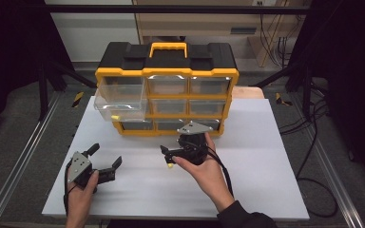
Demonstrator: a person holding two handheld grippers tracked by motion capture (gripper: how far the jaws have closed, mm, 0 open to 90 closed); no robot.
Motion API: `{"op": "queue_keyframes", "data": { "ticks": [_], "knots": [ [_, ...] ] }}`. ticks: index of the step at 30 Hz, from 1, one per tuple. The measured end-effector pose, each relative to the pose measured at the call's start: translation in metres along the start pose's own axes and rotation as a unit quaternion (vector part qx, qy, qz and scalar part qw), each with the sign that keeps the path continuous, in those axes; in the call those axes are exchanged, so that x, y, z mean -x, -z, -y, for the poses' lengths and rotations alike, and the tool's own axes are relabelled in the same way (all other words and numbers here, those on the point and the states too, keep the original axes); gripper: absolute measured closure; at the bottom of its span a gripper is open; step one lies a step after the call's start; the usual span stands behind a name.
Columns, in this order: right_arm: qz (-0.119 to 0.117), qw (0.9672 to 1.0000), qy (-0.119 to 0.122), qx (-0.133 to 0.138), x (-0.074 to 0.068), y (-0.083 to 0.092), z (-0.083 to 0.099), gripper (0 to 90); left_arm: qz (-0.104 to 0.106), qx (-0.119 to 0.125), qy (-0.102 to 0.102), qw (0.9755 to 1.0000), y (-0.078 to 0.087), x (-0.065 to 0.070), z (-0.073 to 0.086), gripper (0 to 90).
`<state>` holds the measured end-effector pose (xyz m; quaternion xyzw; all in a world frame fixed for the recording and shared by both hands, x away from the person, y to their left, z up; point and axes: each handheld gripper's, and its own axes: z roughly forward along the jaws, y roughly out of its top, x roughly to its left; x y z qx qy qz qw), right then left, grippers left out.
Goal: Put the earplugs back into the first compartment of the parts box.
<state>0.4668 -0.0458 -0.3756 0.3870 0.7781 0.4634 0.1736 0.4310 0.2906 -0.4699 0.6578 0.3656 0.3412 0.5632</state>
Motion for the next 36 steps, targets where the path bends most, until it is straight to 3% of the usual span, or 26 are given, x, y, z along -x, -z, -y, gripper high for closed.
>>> {"op": "queue_keyframes", "data": {
  "ticks": [26, 36],
  "knots": [
    [-0.010, 0.9982, -0.031, -0.050, 0.009, -0.012, 0.037, 7.2, 0.002, 0.009, -0.005, 0.9999, 0.001, 0.001, -0.001, 1.3],
    [-0.016, 0.9963, -0.043, -0.073, 0.009, -0.025, 0.049, 9.5, 0.002, 0.009, -0.003, 1.0000, 0.002, 0.000, -0.001, 1.3]
  ]
}}
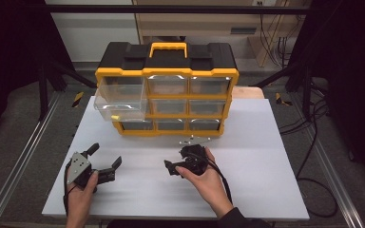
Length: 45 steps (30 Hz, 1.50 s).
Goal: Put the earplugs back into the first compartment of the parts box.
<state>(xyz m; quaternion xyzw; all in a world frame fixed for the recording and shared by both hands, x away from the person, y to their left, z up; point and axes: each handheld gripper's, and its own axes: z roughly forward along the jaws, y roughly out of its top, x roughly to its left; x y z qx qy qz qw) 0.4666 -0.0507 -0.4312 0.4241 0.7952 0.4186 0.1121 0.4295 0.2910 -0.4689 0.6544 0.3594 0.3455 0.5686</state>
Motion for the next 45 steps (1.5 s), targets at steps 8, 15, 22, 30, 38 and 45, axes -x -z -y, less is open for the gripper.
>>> {"op": "queue_keyframes", "data": {
  "ticks": [8, 15, 22, 30, 38, 45],
  "knots": [
    [-0.009, 0.9996, -0.023, -0.015, 0.003, -0.009, 0.005, 12.7, 0.000, 0.003, 0.001, 1.0000, 0.000, 0.000, -0.001, 1.3],
    [0.010, 0.9995, -0.009, -0.028, 0.003, -0.015, 0.009, 17.4, 0.001, 0.004, 0.000, 1.0000, 0.000, 0.001, -0.001, 1.3],
    [0.035, 0.9986, 0.016, -0.037, 0.004, -0.023, 0.009, 35.2, -0.001, 0.003, 0.000, 1.0000, 0.001, -0.001, -0.001, 1.3],
    [0.026, 0.9984, 0.016, -0.047, 0.003, -0.033, 0.011, 50.9, 0.001, 0.003, -0.001, 1.0000, 0.000, 0.000, -0.001, 1.3],
    [0.014, 0.9982, 0.024, -0.053, -0.003, -0.045, 0.012, 60.5, 0.000, 0.004, -0.001, 1.0000, 0.000, 0.000, -0.001, 1.3],
    [0.013, 0.9972, 0.035, -0.065, -0.007, -0.051, 0.013, 69.6, 0.000, 0.004, 0.000, 1.0000, 0.000, -0.001, -0.001, 1.3]
  ]
}}
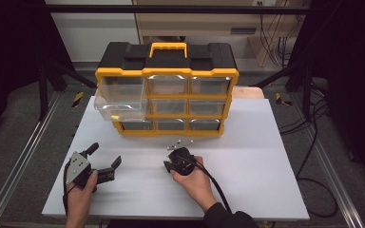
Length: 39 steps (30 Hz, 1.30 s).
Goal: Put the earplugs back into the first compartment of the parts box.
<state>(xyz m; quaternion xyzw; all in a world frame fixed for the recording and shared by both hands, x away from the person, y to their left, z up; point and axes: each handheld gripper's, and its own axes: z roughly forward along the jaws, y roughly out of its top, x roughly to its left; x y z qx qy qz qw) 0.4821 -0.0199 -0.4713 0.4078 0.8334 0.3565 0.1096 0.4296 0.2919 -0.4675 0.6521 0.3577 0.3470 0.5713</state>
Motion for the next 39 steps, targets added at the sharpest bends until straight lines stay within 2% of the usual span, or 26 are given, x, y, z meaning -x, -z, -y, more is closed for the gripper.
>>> {"op": "queue_keyframes", "data": {
  "ticks": [9, 11, 16, 19, 24, 31, 33, 36, 39],
  "knots": [
    [-0.001, 0.9999, 0.013, -0.008, -0.001, -0.001, 0.001, 81.3, 0.000, 0.000, 0.000, 1.0000, 0.000, 0.000, 0.000, 1.3],
    [-0.001, 0.9999, 0.012, 0.004, -0.001, 0.002, 0.001, 82.3, 0.000, 0.001, 0.001, 1.0000, 0.000, 0.000, 0.000, 1.3],
    [-0.022, 0.9990, 0.000, 0.039, 0.003, 0.011, -0.003, 83.0, 0.000, 0.001, 0.002, 1.0000, 0.000, -0.001, 0.000, 1.3],
    [-0.023, 0.9982, -0.005, 0.056, 0.006, 0.017, -0.005, 83.1, -0.001, 0.002, 0.002, 1.0000, 0.000, -0.001, 0.000, 1.3],
    [-0.021, 0.9978, -0.002, 0.062, 0.009, 0.024, -0.005, 83.1, 0.000, 0.003, 0.002, 1.0000, 0.000, -0.001, 0.000, 1.3],
    [-0.035, 0.9950, -0.022, 0.091, 0.013, 0.037, -0.008, 83.1, 0.001, 0.001, 0.000, 1.0000, 0.000, 0.000, 0.000, 1.3],
    [-0.034, 0.9946, -0.022, 0.095, 0.014, 0.041, -0.010, 83.1, 0.000, 0.002, 0.001, 1.0000, 0.000, 0.000, 0.000, 1.3],
    [-0.027, 0.9941, -0.007, 0.105, 0.012, 0.048, -0.014, 83.0, -0.001, 0.005, 0.003, 1.0000, 0.001, -0.001, 0.000, 1.3],
    [-0.029, 0.9928, -0.003, 0.117, 0.011, 0.055, -0.018, 83.0, -0.001, 0.005, 0.003, 1.0000, 0.001, -0.001, 0.000, 1.3]
  ]
}}
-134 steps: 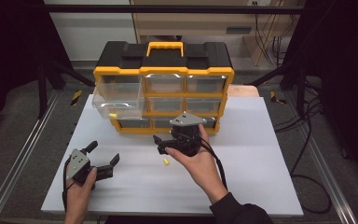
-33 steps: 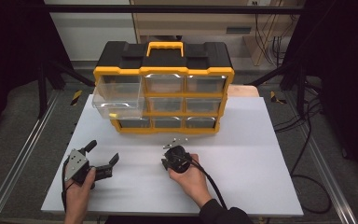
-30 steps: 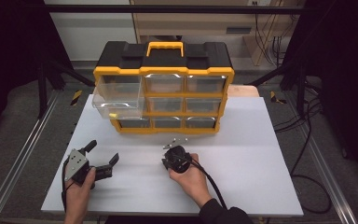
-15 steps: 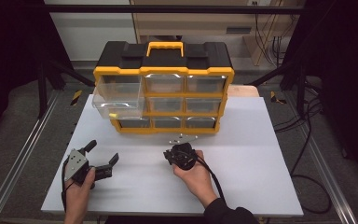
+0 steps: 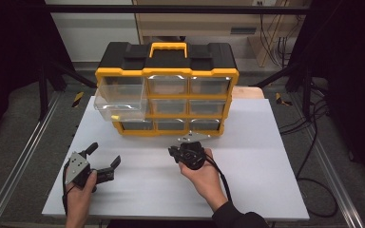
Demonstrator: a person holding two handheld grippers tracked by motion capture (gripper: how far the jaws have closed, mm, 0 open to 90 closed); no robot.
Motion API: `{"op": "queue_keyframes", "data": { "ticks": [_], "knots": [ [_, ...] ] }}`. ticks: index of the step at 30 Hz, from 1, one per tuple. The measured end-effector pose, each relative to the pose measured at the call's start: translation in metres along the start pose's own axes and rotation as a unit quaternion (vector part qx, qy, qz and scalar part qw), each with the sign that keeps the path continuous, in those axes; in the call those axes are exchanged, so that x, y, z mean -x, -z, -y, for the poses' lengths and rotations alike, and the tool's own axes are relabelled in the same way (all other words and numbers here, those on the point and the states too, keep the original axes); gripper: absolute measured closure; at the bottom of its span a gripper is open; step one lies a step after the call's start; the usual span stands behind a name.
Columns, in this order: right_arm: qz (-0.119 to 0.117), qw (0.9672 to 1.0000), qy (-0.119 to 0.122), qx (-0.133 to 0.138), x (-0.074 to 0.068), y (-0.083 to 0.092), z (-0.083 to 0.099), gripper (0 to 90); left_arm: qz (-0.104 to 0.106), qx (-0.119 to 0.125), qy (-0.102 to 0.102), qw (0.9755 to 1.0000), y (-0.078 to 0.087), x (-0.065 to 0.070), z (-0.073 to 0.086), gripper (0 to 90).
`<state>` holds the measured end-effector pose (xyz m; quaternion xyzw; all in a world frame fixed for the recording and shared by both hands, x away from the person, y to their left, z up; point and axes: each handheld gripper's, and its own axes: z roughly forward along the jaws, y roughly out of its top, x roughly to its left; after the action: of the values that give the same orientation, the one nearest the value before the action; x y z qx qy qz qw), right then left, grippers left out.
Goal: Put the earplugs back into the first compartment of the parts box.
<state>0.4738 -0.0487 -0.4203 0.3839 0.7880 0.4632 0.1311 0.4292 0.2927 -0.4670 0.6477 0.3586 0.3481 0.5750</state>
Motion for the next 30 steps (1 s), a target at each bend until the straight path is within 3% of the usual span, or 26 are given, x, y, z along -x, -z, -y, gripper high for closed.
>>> {"op": "queue_keyframes", "data": {
  "ticks": [30],
  "knots": [
    [-0.013, 0.9964, 0.005, 0.083, -0.005, 0.049, -0.050, 83.0, -0.002, 0.002, 0.000, 1.0000, 0.001, -0.001, 0.000, 1.3]
  ]
}}
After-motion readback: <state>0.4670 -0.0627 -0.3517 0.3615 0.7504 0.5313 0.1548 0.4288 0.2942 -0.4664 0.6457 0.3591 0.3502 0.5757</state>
